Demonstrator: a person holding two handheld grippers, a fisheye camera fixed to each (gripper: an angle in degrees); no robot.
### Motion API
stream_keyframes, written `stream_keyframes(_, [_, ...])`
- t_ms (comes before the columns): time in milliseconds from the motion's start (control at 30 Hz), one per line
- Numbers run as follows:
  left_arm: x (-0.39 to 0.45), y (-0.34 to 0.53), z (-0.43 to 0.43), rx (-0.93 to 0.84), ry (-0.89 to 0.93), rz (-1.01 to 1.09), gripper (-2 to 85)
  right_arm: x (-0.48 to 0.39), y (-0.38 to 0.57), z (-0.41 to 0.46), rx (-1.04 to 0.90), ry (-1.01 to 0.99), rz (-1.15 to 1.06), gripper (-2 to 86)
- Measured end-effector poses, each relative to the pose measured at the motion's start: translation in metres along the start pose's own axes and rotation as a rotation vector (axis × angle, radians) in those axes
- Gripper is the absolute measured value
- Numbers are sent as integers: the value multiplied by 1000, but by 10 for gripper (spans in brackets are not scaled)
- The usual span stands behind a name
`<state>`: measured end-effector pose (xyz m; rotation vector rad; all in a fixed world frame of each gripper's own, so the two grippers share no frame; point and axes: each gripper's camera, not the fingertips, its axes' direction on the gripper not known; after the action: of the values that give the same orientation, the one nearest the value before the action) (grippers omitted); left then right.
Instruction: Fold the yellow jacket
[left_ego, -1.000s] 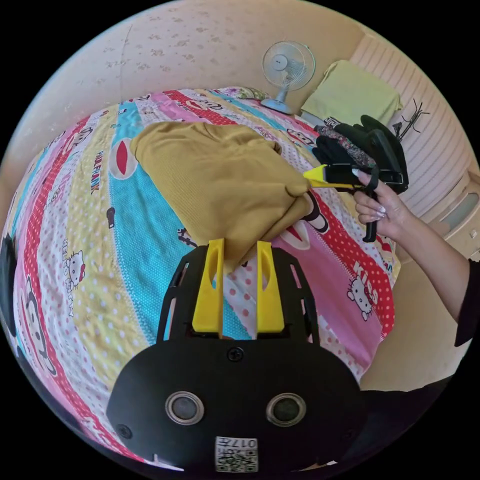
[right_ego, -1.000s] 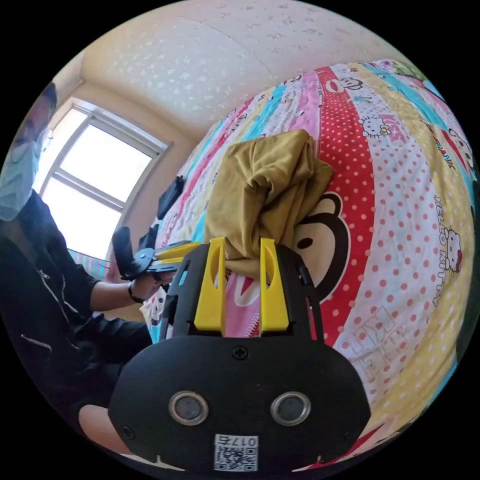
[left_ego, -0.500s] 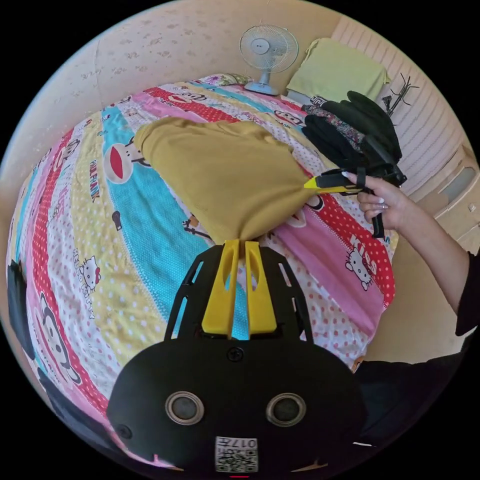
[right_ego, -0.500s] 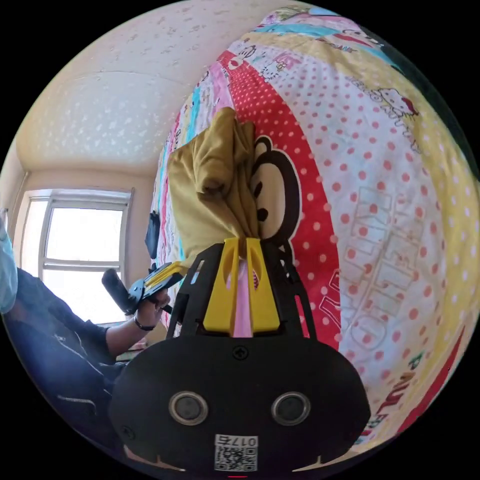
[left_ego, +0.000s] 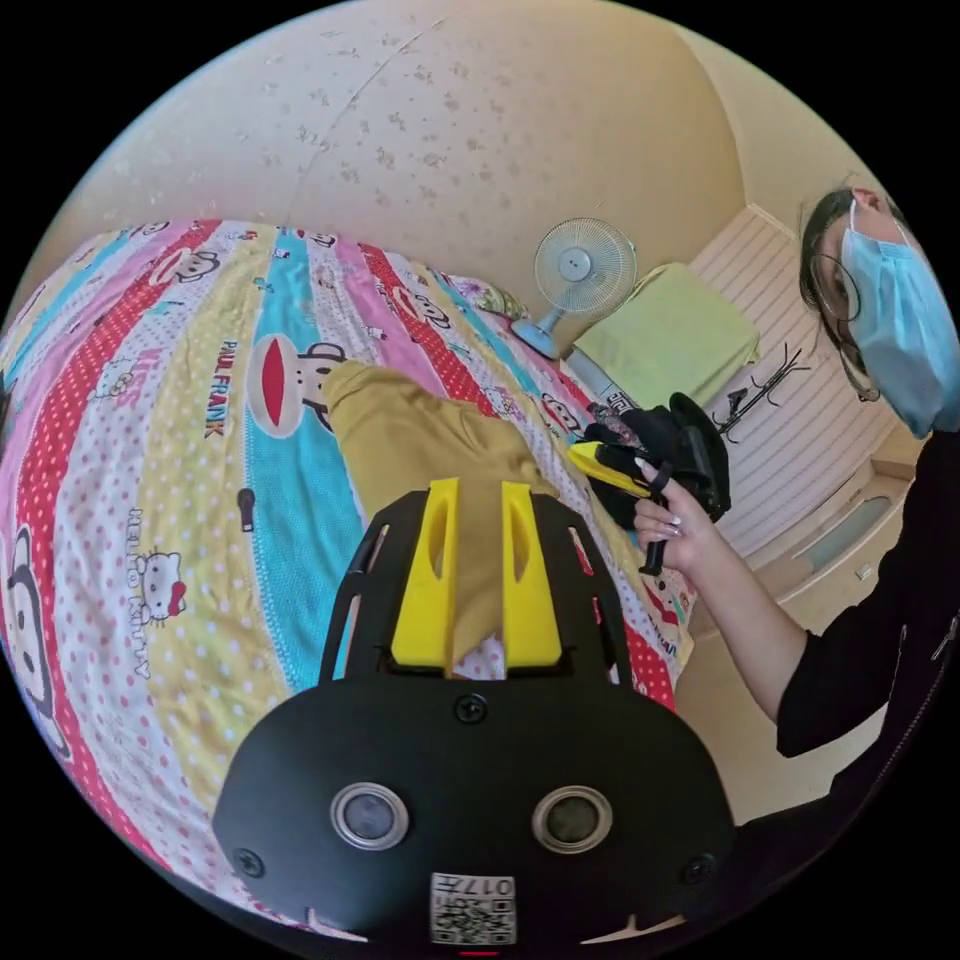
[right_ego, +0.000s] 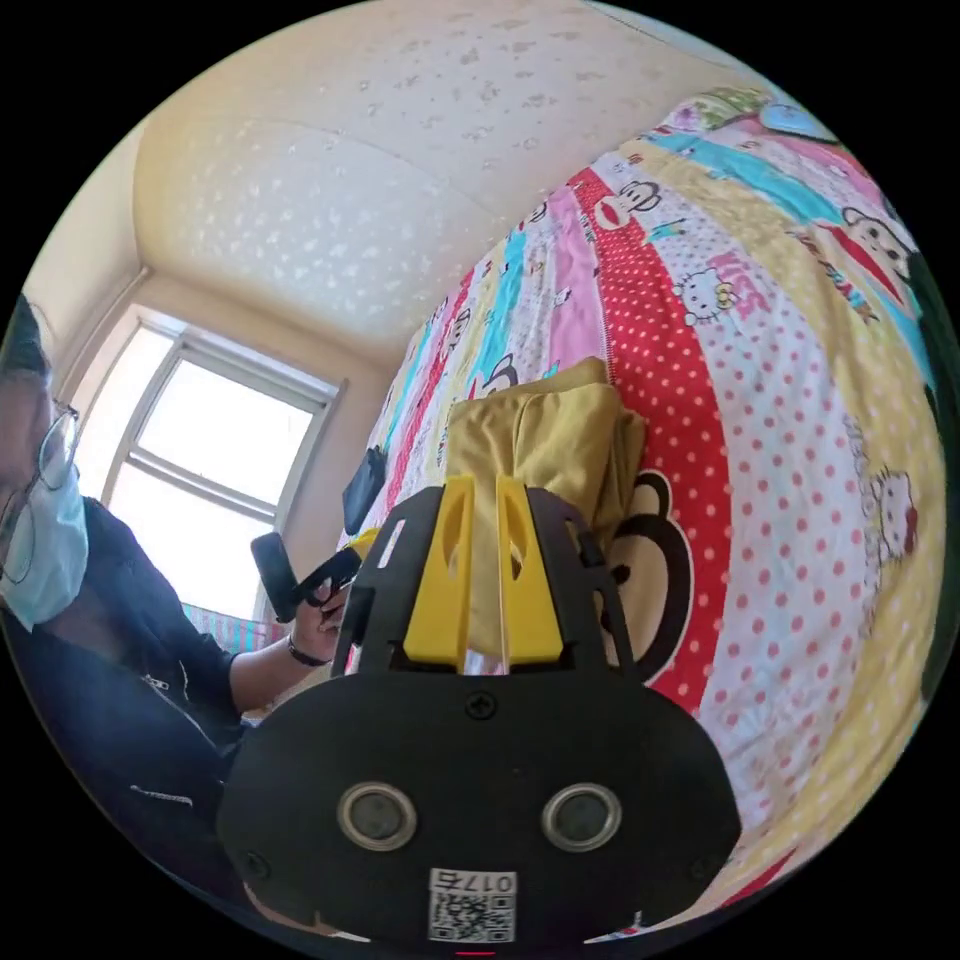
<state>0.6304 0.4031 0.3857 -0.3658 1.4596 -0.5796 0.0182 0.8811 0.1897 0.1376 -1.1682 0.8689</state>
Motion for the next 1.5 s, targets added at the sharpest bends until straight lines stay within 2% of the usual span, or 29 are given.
stream_keyframes(67, [-17,10,33,-97,-63,-40,76,32,-22,35,-106,139,-11,22])
stream_keyframes(100, [-27,22,42,-84,-105,-64,65,43,-24,43,-145,148,-18,19])
stream_keyframes(167, [-41,29,30,2,-28,-140,53,83,-27,29,-71,-84,72,21])
stream_keyframes(233, [-50,28,16,-1,25,-211,71,86,-20,0,47,-191,108,33])
stream_keyframes(367, [-70,37,-36,175,42,-270,128,65,24,-61,149,-251,172,90])
stream_keyframes(433, [-91,41,-42,150,75,-357,142,56,56,-73,168,-260,227,100])
stream_keyframes(567, [-126,46,-17,-28,201,-435,152,40,129,-76,236,-371,380,120])
stream_keyframes(667, [-137,49,-4,-4,305,-489,142,28,167,-68,273,-428,471,139])
stream_keyframes(767, [-145,48,2,19,323,-562,125,14,188,-57,298,-437,530,163])
stream_keyframes(933, [-167,42,6,2,442,-757,68,-5,186,-34,350,-435,590,197])
stream_keyframes(1000, [-174,35,5,15,588,-828,60,-10,176,-26,368,-420,605,216])
stream_keyframes(1200, [-162,6,-10,52,653,-850,57,-21,137,9,469,-416,710,242])
stream_keyframes(1300, [-157,-3,-10,93,718,-878,57,-17,130,21,578,-429,805,233])
stream_keyframes(1500, [-156,-7,-10,107,705,-853,57,-1,127,44,775,-594,873,186])
